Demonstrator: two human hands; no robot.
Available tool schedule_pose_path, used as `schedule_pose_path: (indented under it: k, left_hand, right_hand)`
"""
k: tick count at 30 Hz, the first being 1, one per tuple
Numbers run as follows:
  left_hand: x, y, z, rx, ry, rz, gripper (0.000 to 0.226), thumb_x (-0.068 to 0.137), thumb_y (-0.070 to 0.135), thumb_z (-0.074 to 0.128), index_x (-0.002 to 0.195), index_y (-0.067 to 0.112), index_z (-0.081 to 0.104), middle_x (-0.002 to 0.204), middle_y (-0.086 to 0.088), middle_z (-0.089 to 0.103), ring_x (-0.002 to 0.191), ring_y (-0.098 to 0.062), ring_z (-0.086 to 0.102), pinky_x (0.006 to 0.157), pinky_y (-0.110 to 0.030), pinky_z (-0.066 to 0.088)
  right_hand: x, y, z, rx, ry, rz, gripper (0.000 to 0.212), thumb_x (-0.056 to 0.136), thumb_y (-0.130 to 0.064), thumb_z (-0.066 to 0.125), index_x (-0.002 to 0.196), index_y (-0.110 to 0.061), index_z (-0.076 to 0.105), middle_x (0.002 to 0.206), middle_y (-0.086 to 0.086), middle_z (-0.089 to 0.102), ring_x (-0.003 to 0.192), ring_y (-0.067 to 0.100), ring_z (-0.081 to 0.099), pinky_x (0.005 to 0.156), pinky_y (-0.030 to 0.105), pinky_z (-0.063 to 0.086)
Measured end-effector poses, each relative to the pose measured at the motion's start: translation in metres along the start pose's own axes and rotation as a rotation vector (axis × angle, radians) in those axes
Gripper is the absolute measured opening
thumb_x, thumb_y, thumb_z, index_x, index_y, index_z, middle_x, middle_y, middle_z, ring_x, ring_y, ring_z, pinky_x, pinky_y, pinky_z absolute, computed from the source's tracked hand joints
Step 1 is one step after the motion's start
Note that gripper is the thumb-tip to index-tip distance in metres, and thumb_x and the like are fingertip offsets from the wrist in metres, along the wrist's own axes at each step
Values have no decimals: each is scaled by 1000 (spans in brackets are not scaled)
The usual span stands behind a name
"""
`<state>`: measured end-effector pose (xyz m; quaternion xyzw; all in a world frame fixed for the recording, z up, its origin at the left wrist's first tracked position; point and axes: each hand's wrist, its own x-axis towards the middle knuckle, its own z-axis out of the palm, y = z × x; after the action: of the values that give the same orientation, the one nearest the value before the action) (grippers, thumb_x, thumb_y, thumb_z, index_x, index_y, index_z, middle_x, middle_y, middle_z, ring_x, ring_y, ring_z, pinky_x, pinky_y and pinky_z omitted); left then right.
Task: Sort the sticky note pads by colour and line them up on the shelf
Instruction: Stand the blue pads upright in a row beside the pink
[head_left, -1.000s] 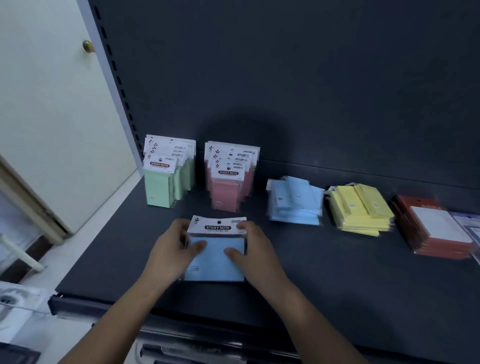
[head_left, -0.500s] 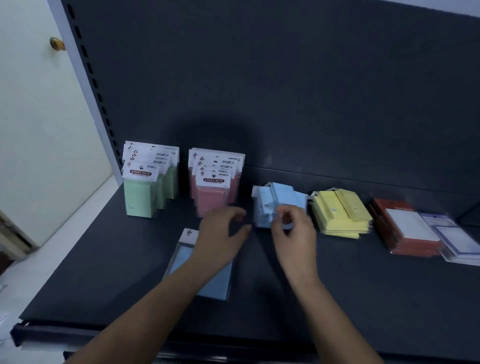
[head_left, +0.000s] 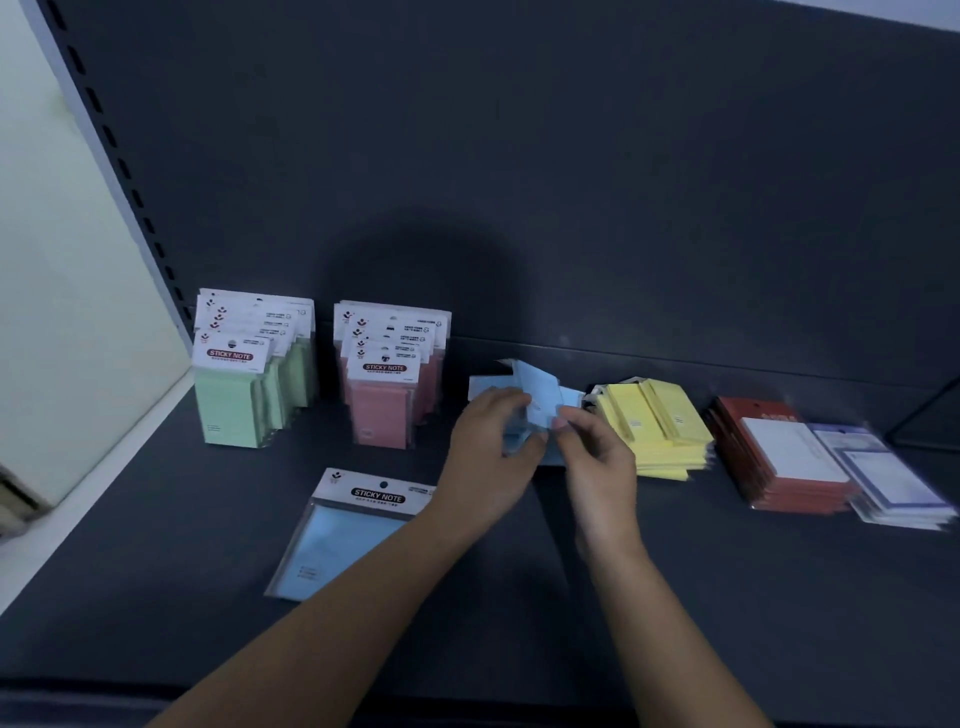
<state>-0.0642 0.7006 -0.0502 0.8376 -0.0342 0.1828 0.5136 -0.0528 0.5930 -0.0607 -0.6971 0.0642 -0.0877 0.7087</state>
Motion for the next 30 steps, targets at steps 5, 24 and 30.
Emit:
schedule_pose_path:
  k: [5, 24, 30]
  left_hand:
    - [-25, 6, -6, -418, 83, -249, 10, 83, 8, 67, 76, 14, 64, 77, 6, 64, 69, 4, 58, 68, -7, 43]
    - [-89, -28, -23, 676, -164, 69, 20, 90, 38, 49, 107, 29, 53, 109, 15, 50, 107, -9, 42, 85, -20, 27]
    - [-51, -26, -24, 186, 17, -8, 37, 82, 12, 65, 117, 11, 53, 113, 3, 51, 107, -12, 44, 87, -19, 30]
  right_hand:
    - [-25, 4, -6, 128, 139, -103, 8, 85, -9, 65, 83, -16, 64, 73, -6, 63, 68, 0, 57, 65, 10, 46]
    - [-77, 37, -21, -838, -301, -266, 44, 88, -29, 61, 128, -23, 45, 122, -7, 40, 112, 8, 35, 88, 14, 27]
    - [-54, 17, -8, -528, -234, -233, 40, 86, -15, 64, 125, -16, 53, 109, -5, 53, 102, 9, 51, 82, 10, 37]
